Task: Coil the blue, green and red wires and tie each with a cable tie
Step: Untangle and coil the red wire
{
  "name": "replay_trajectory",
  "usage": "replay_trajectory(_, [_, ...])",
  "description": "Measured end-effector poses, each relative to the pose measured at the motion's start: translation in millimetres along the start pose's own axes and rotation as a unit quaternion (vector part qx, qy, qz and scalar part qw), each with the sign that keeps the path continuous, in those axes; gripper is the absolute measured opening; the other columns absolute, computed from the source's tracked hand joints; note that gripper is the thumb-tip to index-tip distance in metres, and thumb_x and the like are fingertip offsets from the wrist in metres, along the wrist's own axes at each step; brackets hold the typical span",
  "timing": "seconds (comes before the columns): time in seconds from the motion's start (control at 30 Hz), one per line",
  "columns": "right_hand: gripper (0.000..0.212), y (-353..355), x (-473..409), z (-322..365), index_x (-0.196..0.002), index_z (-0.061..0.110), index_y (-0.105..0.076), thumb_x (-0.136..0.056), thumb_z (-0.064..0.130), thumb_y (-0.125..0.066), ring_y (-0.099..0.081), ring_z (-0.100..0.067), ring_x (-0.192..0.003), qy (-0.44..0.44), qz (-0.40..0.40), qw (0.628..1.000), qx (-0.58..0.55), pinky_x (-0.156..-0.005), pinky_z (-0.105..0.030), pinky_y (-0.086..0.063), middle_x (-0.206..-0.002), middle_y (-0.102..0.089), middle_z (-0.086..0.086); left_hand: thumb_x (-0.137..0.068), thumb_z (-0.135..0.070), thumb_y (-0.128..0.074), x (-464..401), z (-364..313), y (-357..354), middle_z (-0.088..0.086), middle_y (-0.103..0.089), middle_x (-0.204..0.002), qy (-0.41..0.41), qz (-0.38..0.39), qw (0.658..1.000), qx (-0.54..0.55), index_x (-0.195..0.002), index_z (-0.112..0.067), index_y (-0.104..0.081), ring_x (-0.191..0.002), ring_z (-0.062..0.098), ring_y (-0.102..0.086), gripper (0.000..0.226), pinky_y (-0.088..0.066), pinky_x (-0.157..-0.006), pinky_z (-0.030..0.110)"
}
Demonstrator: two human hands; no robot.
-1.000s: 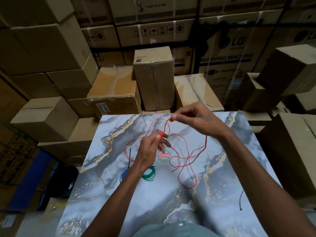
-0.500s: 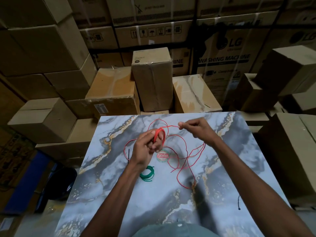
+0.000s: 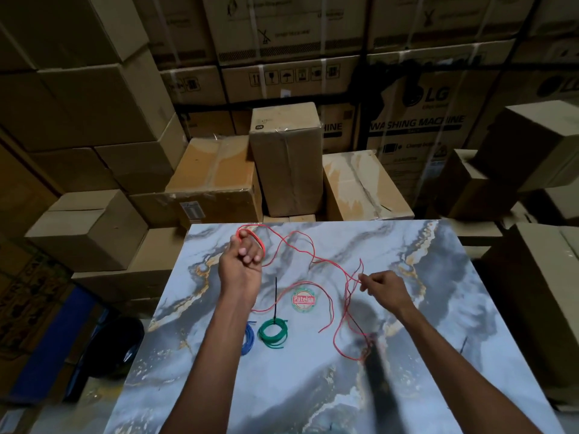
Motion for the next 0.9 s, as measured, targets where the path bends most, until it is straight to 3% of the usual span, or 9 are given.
replay_trajectory(0.1, [0.018,5.1,0.0,42.5,-0.106,0.014,-0.078,-0.093,0.023,-0.07,-0.071,-0.028,-0.098,0.082,-0.062,0.994,0.035,-0.087,-0.037,-0.054,-0.098,-0.077,-0.011,-0.108,-0.02,-0.03,2.5,15.4,-9.4,-0.009,-0.034,-0.052,0.017,0.016,0.998,-0.05,-0.089,-0.011,-0.05,-0.042,0.003,-0.028,0.029,-0.031,-0.044,0.018])
replay_trajectory(0.17, [0.035,6.8,7.5,84.3,-0.127,0.015,-0.069,-0.093,0.013,-0.066,-0.064,-0.029,-0.114,0.183,-0.077,0.98,0.026,-0.098,-0.038,-0.05,-0.121,-0.07,-0.013,-0.108,-0.019,-0.03,7.2,28.5,-17.1,-0.008,-0.033,-0.051,0.037,0.027,0.995,-0.092,-0.089,-0.01,-0.049,-0.04,0.003,-0.027,0.029,-0.028,-0.043,0.018])
replay_trajectory(0.23, [0.048,0.7,17.5,122.2,-0.14,0.02,-0.058,-0.093,0.01,-0.063,-0.054,-0.023,-0.126,0.261,-0.037,0.965,-0.007,-0.106,-0.038,-0.046,-0.138,-0.059,-0.007,-0.108,-0.019,-0.029,12.8,41.2,-24.0,-0.008,-0.032,-0.051,0.062,0.039,0.988,-0.133,-0.089,-0.009,-0.049,-0.04,0.003,-0.027,0.03,-0.027,-0.043,0.019])
replay_trajectory(0.33, [0.056,-16.4,32.5,159.6,-0.147,0.026,-0.051,-0.094,0.011,-0.063,-0.044,-0.012,-0.133,0.332,0.028,0.943,0.006,-0.109,-0.029,-0.038,-0.149,-0.051,0.002,-0.109,-0.019,-0.03,18.1,52.8,-28.4,-0.006,-0.032,-0.052,0.096,0.051,0.978,-0.179,-0.089,-0.007,-0.05,-0.041,0.004,-0.027,0.031,-0.028,-0.043,0.019])
replay_trajectory(0.4, [0.044,-24.7,35.8,167.4,-0.139,0.023,-0.059,-0.096,0.015,-0.064,-0.048,-0.011,-0.127,0.34,0.044,0.939,0.013,-0.106,-0.029,-0.041,-0.142,-0.058,0.001,-0.108,-0.019,-0.032,20.9,55.9,-30.6,-0.005,-0.032,-0.053,0.111,0.064,0.973,-0.191,-0.09,-0.006,-0.051,-0.042,0.004,-0.028,0.029,-0.029,-0.043,0.02])
replay_trajectory(0.5, [0.018,-30.3,36.4,161.9,-0.109,0.016,-0.072,-0.102,0.028,-0.06,-0.063,-0.01,-0.102,0.295,0.078,0.952,-0.019,-0.094,-0.033,-0.051,-0.111,-0.074,0.0,-0.108,-0.019,-0.031,23.5,54.5,-32.8,-0.006,-0.032,-0.053,0.126,0.066,0.976,-0.163,-0.09,-0.007,-0.051,-0.041,0.003,-0.027,0.029,-0.028,-0.044,0.019])
replay_trajectory(0.63, [0.037,-37.8,40.3,143.0,-0.089,0.011,-0.071,-0.107,0.036,-0.051,-0.07,-0.011,-0.078,0.25,0.133,0.953,-0.105,-0.078,-0.031,-0.055,-0.082,-0.074,-0.001,-0.108,-0.019,-0.028,19.2,44.5,-30.5,-0.007,-0.033,-0.052,0.127,0.047,0.986,-0.099,-0.088,-0.009,-0.049,-0.04,0.004,-0.027,0.031,-0.028,-0.043,0.019])
replay_trajectory(0.8, [0.04,-44.7,44.3,123.9,-0.08,0.006,-0.067,-0.105,0.035,-0.056,-0.055,-0.013,-0.063,0.197,0.165,0.948,-0.186,-0.065,-0.027,-0.052,-0.067,-0.058,0.001,-0.107,-0.014,-0.029,9.9,37.1,-21.3,-0.005,-0.039,-0.055,0.12,0.019,0.993,0.012,-0.088,-0.008,-0.051,-0.043,0.006,-0.033,0.03,-0.034,-0.045,0.019])
replay_trajectory(0.9, [0.037,-38.6,48.7,107.1,-0.079,0.009,-0.069,-0.102,0.036,-0.061,-0.037,-0.012,-0.058,0.141,0.162,0.94,-0.264,-0.053,-0.022,-0.035,-0.066,-0.043,-0.004,-0.107,-0.016,-0.031,5.7,30.3,-16.6,-0.005,-0.044,-0.057,0.105,0.007,0.993,0.046,-0.093,-0.007,-0.055,-0.045,0.005,-0.039,0.029,-0.038,-0.047,0.018])
Point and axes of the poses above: each hand's wrist, its own x-axis away from the middle knuckle, its own y-axis out of the back of the hand, z = x × y, the point moved 7 cm from there along -x, towards the middle knuckle
